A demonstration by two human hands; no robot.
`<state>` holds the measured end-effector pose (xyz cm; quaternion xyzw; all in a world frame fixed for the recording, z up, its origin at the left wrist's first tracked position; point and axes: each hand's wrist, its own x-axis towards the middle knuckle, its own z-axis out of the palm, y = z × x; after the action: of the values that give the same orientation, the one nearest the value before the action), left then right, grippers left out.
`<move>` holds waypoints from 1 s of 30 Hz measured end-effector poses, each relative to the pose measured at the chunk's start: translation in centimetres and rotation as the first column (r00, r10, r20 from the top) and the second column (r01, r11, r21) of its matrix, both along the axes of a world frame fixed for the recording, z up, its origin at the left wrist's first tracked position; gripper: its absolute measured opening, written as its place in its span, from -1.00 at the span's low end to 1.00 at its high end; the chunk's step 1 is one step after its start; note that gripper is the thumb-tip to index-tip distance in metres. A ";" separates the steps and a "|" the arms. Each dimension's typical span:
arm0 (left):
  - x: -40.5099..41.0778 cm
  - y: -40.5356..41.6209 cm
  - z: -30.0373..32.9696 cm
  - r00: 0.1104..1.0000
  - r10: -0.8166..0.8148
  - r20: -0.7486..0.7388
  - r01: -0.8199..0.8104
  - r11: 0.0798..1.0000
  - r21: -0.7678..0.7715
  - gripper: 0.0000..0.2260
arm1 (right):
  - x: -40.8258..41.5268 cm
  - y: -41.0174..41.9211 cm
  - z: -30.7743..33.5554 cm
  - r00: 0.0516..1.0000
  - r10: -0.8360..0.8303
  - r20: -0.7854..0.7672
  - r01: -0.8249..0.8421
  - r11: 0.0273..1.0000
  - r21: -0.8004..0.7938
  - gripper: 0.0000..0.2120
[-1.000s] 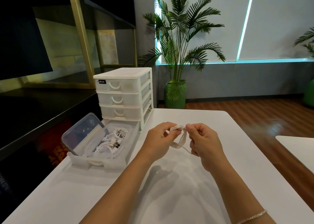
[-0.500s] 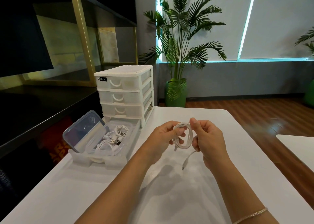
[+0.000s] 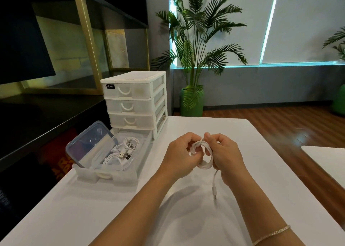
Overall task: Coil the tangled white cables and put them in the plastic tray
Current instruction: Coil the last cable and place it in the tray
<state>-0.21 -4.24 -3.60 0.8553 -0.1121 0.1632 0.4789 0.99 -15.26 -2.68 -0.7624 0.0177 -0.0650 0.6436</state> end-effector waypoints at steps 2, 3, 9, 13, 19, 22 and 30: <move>-0.1 -0.1 0.0 0.999 0.031 0.038 -0.031 0.999 0.024 -0.69 | 0.2 -0.1 0.0 1.000 0.009 -0.021 -0.009 1.000 -0.005 -0.78; -0.2 -0.2 0.1 0.997 0.036 0.064 -0.039 0.998 0.045 -0.66 | 0.2 -0.1 0.0 1.000 0.012 -0.027 -0.012 1.000 0.002 -0.81; -0.2 0.4 0.1 0.958 0.094 0.272 -0.117 0.991 0.067 -0.87 | 0.1 -0.2 0.0 0.996 0.061 -0.070 -0.063 0.998 -0.024 -0.85; 0.2 0.5 -0.2 0.964 0.136 0.226 -0.154 0.986 0.061 -0.91 | -0.1 -0.2 0.0 0.992 0.105 -0.063 -0.109 0.992 -0.070 -0.82; 0.4 1.0 0.2 0.950 0.312 0.024 -0.306 0.941 -0.143 -0.89 | -0.2 -0.7 -0.1 0.974 0.219 0.060 -0.206 0.964 -0.168 -0.79; 1.0 1.0 0.2 0.948 0.237 -0.210 -0.297 0.897 -0.327 -0.85 | -0.2 -0.6 -0.2 0.968 0.161 0.193 -0.089 0.938 -0.334 -0.86; 0.7 0.9 0.6 0.889 -0.207 -0.408 -0.208 0.611 -0.764 -0.94 | 0.0 -0.4 -0.7 0.897 0.045 0.441 0.217 0.822 -0.526 -0.95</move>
<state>0.47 -3.31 -2.98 0.5682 0.0877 -0.0101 0.8181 1.04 -15.71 -3.42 -0.8820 -0.1106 -0.2651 0.3737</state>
